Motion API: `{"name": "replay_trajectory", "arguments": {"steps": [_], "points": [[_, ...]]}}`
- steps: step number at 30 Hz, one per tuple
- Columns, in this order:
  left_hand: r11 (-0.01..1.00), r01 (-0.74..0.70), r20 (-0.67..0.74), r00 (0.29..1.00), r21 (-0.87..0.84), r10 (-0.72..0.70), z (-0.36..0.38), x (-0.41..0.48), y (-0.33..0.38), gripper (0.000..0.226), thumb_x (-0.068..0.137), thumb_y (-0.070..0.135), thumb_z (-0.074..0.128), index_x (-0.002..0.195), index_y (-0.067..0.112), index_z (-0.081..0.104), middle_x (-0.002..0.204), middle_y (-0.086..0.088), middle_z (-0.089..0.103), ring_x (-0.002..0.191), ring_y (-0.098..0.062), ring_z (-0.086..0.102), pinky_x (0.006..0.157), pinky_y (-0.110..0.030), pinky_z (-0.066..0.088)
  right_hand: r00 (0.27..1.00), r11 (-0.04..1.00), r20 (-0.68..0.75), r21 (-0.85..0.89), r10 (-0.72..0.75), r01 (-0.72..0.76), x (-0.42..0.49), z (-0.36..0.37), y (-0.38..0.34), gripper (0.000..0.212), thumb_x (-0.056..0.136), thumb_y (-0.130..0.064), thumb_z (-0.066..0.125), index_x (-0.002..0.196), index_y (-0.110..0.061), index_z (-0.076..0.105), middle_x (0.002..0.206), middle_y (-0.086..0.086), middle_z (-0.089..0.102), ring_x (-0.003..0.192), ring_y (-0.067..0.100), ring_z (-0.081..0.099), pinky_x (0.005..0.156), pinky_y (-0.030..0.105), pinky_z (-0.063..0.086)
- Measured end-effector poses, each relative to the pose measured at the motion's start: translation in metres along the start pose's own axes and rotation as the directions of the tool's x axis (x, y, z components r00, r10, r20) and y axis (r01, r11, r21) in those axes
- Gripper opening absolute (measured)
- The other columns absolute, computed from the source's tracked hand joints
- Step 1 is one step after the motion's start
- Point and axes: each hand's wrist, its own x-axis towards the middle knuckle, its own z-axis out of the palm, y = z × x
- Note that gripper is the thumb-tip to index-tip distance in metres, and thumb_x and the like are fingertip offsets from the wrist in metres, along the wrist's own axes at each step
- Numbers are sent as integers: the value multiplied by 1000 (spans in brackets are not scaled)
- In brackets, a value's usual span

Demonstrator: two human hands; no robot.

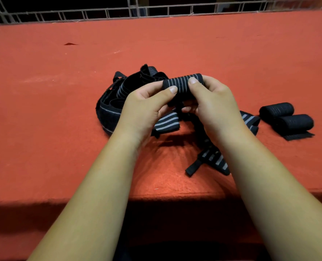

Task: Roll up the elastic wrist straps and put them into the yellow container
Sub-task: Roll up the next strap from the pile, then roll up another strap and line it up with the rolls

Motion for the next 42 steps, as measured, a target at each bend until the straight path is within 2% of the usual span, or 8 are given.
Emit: {"name": "replay_trajectory", "arguments": {"steps": [9,13,18,22,25,32,37,42], "points": [[1000,-9,85,996,13,8,75,-12,-9,21,101,4,71,120,9,79,113,-7,82,110,-20,79,95,-32,62,993,993,-111,-115,-33,20,-11,-79,-16,25,112,-29,56,117,-14,76,101,4,81,87,18,78,69,28,59],[996,-20,88,996,85,13,117,-13,-21,30,93,13,81,123,15,76,117,-10,79,109,-27,79,99,-46,64,986,989,-167,-145,0,-25,-16,-125,-20,24,108,-32,59,109,-17,77,79,-10,74,68,8,69,68,33,59],[994,54,145,987,97,-68,174,-21,-39,22,97,10,79,119,10,73,114,-18,77,102,-29,81,95,-45,66,959,963,-271,-225,86,-149,-26,-180,-33,16,105,-29,60,114,-21,70,85,1,72,63,14,64,55,28,52],[975,109,161,977,195,-141,212,-25,-60,20,97,10,80,115,8,72,104,-12,74,88,-18,78,80,-29,67,923,917,-323,-261,210,-300,-31,-217,-33,13,99,-21,58,91,-17,67,81,13,70,70,30,65,69,49,56],[957,160,164,965,241,-203,233,-27,-75,22,96,11,81,114,10,68,97,-4,73,79,-14,75,76,-24,65,890,868,-361,-303,278,-394,-33,-237,-31,17,100,-17,58,87,-14,69,84,16,73,73,31,70,69,45,59],[917,169,173,954,361,-244,260,-24,-114,21,90,21,87,107,14,75,99,-1,80,86,-17,82,92,-46,66,826,765,-439,-373,353,-525,-33,-266,-13,21,99,-23,57,103,-7,70,92,19,76,86,39,79,89,65,64],[905,175,110,966,389,-234,269,-25,-136,32,73,36,88,99,23,76,93,-1,82,81,-20,82,91,-48,66,812,722,-458,-412,363,-555,-27,-274,3,26,107,-27,55,106,-5,69,85,22,74,79,42,78,87,56,65],[906,158,35,982,393,-187,274,-19,-148,41,80,27,93,113,13,74,94,-4,81,75,-19,81,84,-47,68,804,706,-458,-419,379,-572,-22,-280,11,30,110,-30,53,112,-5,71,88,19,75,66,33,69,64,32,50]]}}
